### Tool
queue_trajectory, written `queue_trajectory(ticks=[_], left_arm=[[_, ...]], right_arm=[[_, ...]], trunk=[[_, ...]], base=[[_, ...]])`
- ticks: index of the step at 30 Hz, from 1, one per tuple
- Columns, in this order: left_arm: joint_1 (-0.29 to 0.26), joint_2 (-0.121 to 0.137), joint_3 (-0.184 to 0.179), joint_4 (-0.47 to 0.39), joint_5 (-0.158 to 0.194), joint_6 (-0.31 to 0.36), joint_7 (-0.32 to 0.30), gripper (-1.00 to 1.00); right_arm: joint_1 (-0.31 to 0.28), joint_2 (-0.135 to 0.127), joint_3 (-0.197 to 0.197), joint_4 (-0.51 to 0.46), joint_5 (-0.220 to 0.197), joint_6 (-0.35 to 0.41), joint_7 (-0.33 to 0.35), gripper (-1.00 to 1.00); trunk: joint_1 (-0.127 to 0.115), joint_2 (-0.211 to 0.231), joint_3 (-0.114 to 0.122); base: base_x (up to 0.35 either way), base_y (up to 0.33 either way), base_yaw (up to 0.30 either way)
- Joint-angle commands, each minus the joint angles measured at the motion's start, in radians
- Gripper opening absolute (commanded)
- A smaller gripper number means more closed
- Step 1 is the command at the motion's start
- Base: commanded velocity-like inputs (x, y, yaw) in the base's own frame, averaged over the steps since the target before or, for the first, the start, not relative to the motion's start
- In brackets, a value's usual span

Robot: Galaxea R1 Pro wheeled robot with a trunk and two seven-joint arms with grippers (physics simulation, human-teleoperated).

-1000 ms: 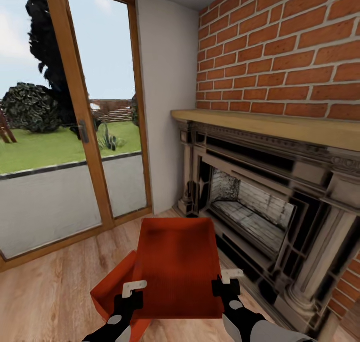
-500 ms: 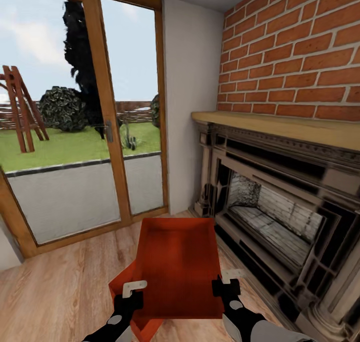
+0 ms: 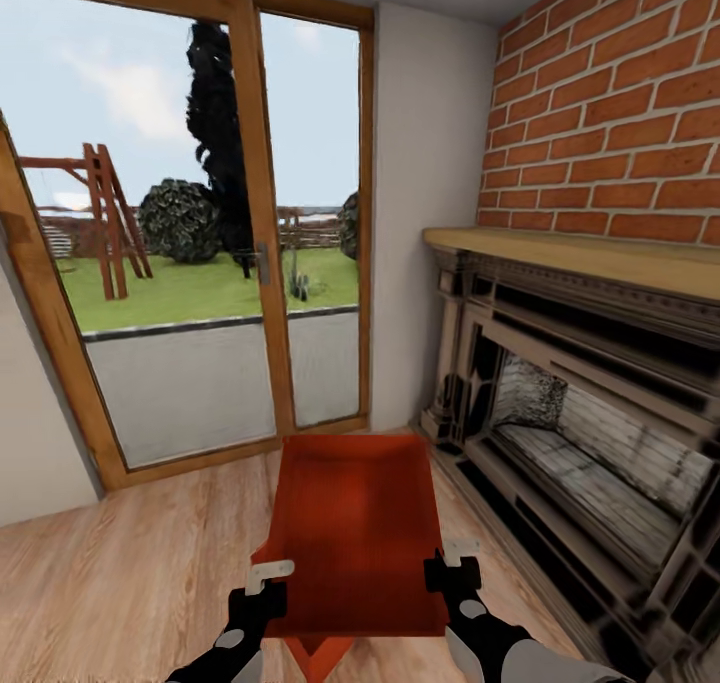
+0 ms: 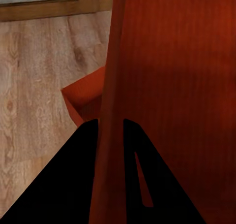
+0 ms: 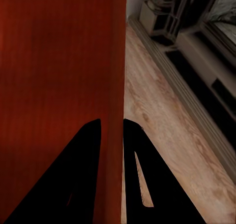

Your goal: Move the two storage containers from the living room to the garage. In the garage, place one container on the floor and stack the other container on top of it (either order is fine).

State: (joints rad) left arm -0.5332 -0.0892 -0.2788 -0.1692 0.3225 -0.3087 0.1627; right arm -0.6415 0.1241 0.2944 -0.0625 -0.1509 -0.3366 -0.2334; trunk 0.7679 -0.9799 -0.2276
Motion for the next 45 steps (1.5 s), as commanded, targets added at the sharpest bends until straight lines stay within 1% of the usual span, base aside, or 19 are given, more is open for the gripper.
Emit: queue_trajectory(ticks=[1, 45], left_arm=[[-0.001, 0.005, 0.007, -0.003, -0.010, 0.002, 0.009, -1.00], [-0.001, 0.005, 0.007, -0.005, -0.010, 0.002, 0.011, -1.00]], right_arm=[[-0.001, 0.000, -0.041, -0.001, 0.005, 0.002, 0.002, -1.00], [0.000, -0.001, -0.041, -0.002, 0.005, 0.002, 0.003, -1.00]], trunk=[[0.000, -0.001, 0.000], [0.000, -0.001, 0.040]], base=[[0.000, 0.000, 0.246], [0.000, 0.000, 0.235]])
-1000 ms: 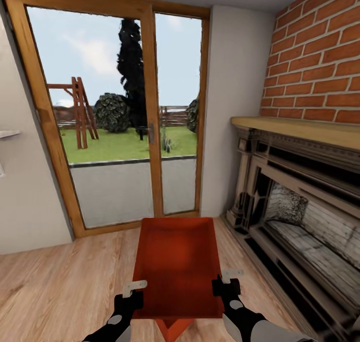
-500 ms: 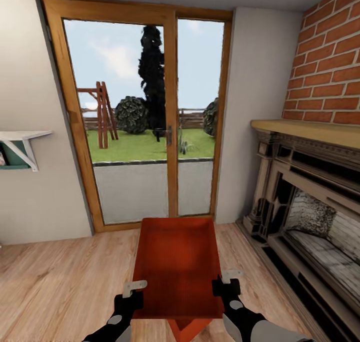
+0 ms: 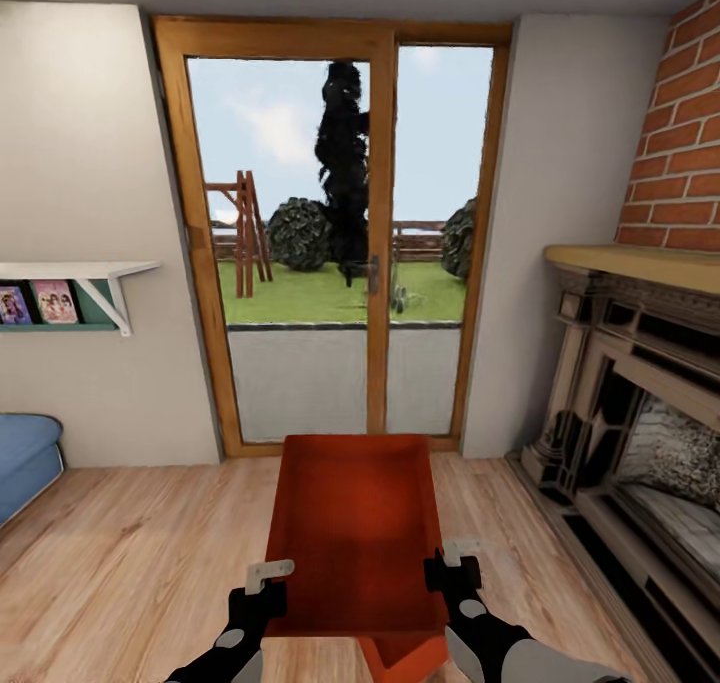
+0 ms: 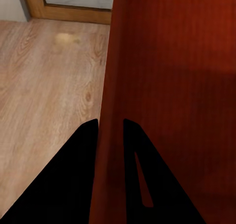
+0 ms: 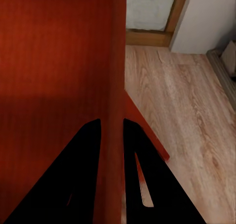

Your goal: Move the two storage containers from the living room to the garage. In the garage, place one container on the floor and stack the other container on top of it (either order is fine).

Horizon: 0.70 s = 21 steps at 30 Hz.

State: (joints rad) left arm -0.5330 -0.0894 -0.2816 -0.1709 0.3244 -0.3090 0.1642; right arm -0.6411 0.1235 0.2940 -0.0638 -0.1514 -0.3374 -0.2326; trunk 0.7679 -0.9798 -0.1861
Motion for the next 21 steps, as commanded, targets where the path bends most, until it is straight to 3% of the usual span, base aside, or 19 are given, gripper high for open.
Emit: queue_trajectory(ticks=[1, 10, 21], left_arm=[[-0.001, 0.005, 0.010, -0.003, -0.011, 0.002, 0.009, -1.00], [-0.001, 0.005, 0.010, 0.000, -0.010, 0.002, 0.009, -1.00], [-0.001, 0.005, 0.011, 0.001, -0.005, 0.002, 0.009, -1.00]], right_arm=[[-0.001, 0.000, -0.041, -0.001, 0.006, 0.003, 0.003, -1.00], [-0.001, 0.000, -0.041, -0.001, 0.006, 0.003, 0.003, -1.00], [-0.001, 0.001, -0.041, -0.001, 0.006, 0.003, 0.003, -1.00]], trunk=[[0.000, -0.001, 0.000], [0.000, -0.001, 0.007], [0.000, -0.001, 0.007]], base=[[0.000, 0.000, 0.233], [0.000, -0.022, 0.208], [0.000, -0.239, 0.015]])
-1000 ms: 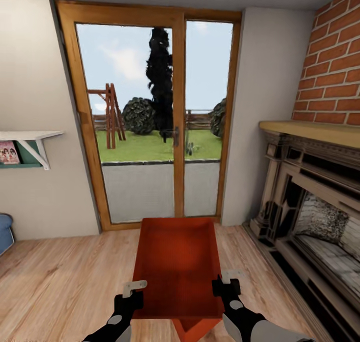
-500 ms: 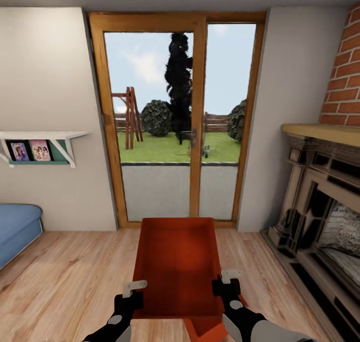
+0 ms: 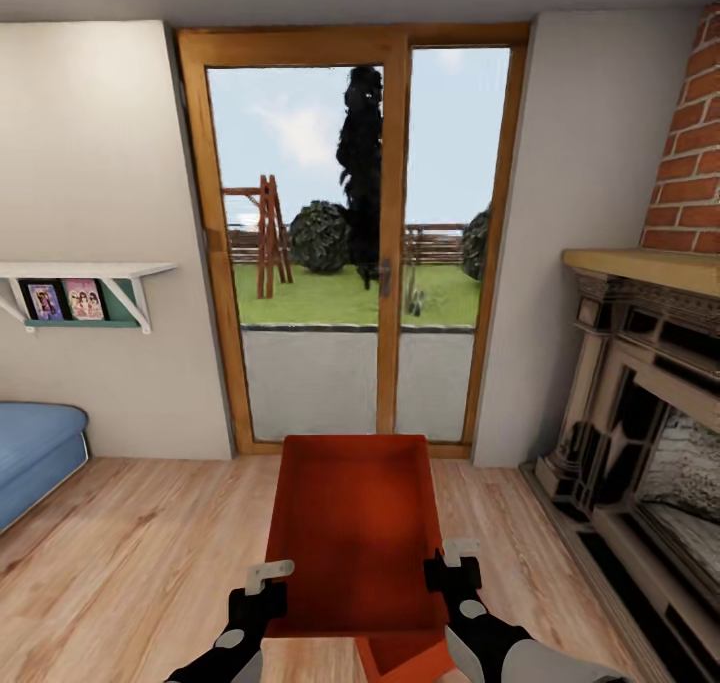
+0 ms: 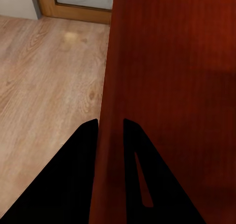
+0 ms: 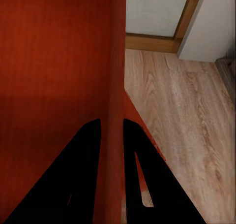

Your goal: Move the two storage containers from the living room to the garage. In the garage, place one container on the floor and stack the other container on top of it (either order is fine).

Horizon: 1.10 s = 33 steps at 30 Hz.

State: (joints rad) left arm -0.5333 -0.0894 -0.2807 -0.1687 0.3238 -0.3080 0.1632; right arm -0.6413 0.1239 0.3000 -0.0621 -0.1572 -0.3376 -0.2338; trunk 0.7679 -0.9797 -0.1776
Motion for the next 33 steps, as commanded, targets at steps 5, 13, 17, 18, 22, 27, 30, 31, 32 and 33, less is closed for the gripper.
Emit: queue_trajectory(ticks=[5, 13, 17, 18, 22, 27, 30, 31, 32, 33], left_arm=[[-0.001, 0.005, 0.010, -0.003, -0.005, 0.001, 0.010, -1.00], [-0.001, 0.005, 0.009, -0.005, -0.005, 0.001, 0.010, -1.00], [-0.001, 0.005, 0.009, -0.006, -0.005, 0.001, 0.010, -1.00], [-0.001, 0.005, 0.009, -0.006, -0.005, 0.001, 0.010, -1.00], [-0.001, 0.005, 0.009, -0.006, -0.005, 0.000, 0.010, -1.00], [-0.001, 0.004, 0.009, -0.006, -0.005, 0.000, 0.010, -1.00], [-0.001, 0.004, 0.009, -0.006, -0.005, 0.000, 0.010, -1.00], [-0.001, 0.004, 0.009, -0.006, -0.005, 0.000, 0.010, -1.00], [-0.001, 0.004, 0.009, -0.006, -0.005, 0.000, 0.010, -1.00], [-0.001, 0.005, 0.009, -0.006, -0.005, 0.000, 0.010, -1.00]], right_arm=[[-0.001, 0.001, -0.047, -0.002, 0.012, 0.003, 0.004, -1.00], [-0.001, 0.001, -0.047, -0.002, 0.012, 0.003, 0.004, -1.00], [-0.001, 0.000, -0.047, -0.002, 0.012, 0.003, 0.004, -1.00], [-0.001, 0.000, -0.047, -0.002, 0.012, 0.003, 0.004, -1.00], [-0.001, 0.000, -0.047, -0.002, 0.012, 0.003, 0.004, -1.00], [-0.001, 0.000, -0.047, -0.002, 0.012, 0.003, 0.004, -1.00], [-0.001, 0.000, -0.047, -0.002, 0.013, 0.003, 0.004, -1.00], [-0.001, 0.000, -0.047, -0.002, 0.012, 0.003, 0.004, -1.00], [-0.001, 0.000, -0.047, -0.002, 0.013, 0.003, 0.004, -1.00], [-0.001, 0.000, -0.047, -0.002, 0.012, 0.003, 0.004, -1.00]], trunk=[[0.000, -0.001, -0.001], [0.000, -0.001, 0.005], [0.000, -0.001, 0.008], [0.000, -0.001, 0.009], [0.000, -0.001, 0.013], [0.000, -0.001, 0.017], [0.000, -0.001, 0.020], [0.000, -0.001, 0.021], [0.000, -0.001, 0.021], [0.000, -0.001, 0.022]], base=[[0.000, -0.260, 0.015], [0.000, -0.164, 0.206], [0.000, -0.012, 0.231], [0.000, -0.004, 0.231], [0.000, -0.001, 0.232], [0.000, 0.000, 0.232], [0.000, 0.000, 0.232], [0.000, 0.000, 0.232], [0.000, 0.000, 0.232], [0.000, 0.000, 0.232]])
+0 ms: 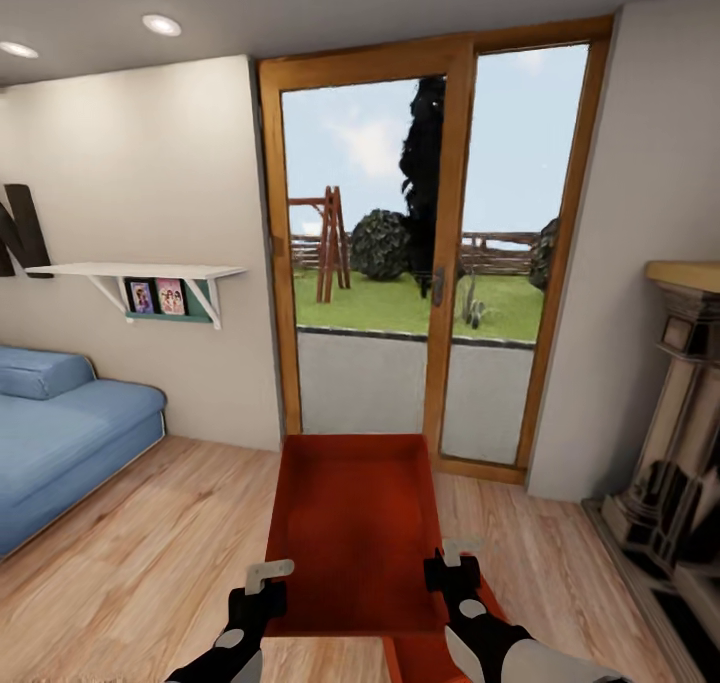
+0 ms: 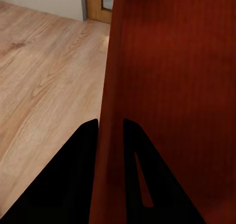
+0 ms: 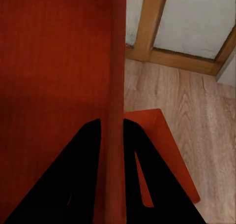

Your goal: Move the two storage containers from the living room to the garage. In the garage, place one container on the floor and stack the other container on top of it (either order is fine).

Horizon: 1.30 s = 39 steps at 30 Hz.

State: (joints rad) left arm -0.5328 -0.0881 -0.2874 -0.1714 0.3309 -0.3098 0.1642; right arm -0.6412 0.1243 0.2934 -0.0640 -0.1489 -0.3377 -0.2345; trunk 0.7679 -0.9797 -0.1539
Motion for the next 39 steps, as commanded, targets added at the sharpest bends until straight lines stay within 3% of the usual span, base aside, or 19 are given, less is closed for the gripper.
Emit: queue_trajectory(ticks=[1, 39], left_arm=[[-0.001, 0.003, 0.016, -0.003, -0.012, 0.001, 0.009, -1.00], [-0.001, 0.004, 0.016, -0.003, -0.012, 0.003, 0.009, -1.00]], right_arm=[[-0.001, 0.000, -0.040, 0.000, 0.004, 0.003, 0.004, -1.00], [-0.001, 0.000, -0.040, 0.000, 0.003, 0.003, 0.004, -1.00]], trunk=[[0.000, -0.001, -0.001], [0.000, -0.001, 0.006]], base=[[0.000, 0.000, 0.232], [0.000, 0.000, 0.285]])
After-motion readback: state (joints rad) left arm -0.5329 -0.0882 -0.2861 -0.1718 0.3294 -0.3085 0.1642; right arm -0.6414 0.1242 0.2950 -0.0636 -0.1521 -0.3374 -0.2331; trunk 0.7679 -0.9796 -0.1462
